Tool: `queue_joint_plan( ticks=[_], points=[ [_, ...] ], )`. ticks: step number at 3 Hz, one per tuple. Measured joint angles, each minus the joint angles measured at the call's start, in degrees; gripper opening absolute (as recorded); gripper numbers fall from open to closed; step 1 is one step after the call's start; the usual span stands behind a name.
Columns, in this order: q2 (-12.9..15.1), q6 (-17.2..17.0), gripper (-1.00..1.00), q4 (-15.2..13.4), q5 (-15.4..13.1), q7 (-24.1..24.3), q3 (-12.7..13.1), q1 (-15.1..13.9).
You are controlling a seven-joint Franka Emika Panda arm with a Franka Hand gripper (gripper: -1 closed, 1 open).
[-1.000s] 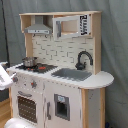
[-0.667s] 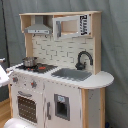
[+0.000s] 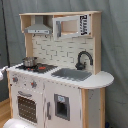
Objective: Play with the kitchen
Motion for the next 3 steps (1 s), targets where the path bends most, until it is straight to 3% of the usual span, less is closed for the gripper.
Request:
queue_joint_plan(
  ticks=[1,2,3],
  points=[
    [-0.66,-4.68,1.0,2.68,-0.62,0.0,-1.81,0.12],
    [-1.98,-7.84,1.0,5.48,-0.97,0.38,-5.69,-0.64],
    [-2.15,-7.93,1.0,6.38,-1.26,4.59,-9.7,-2.22]
  ],
)
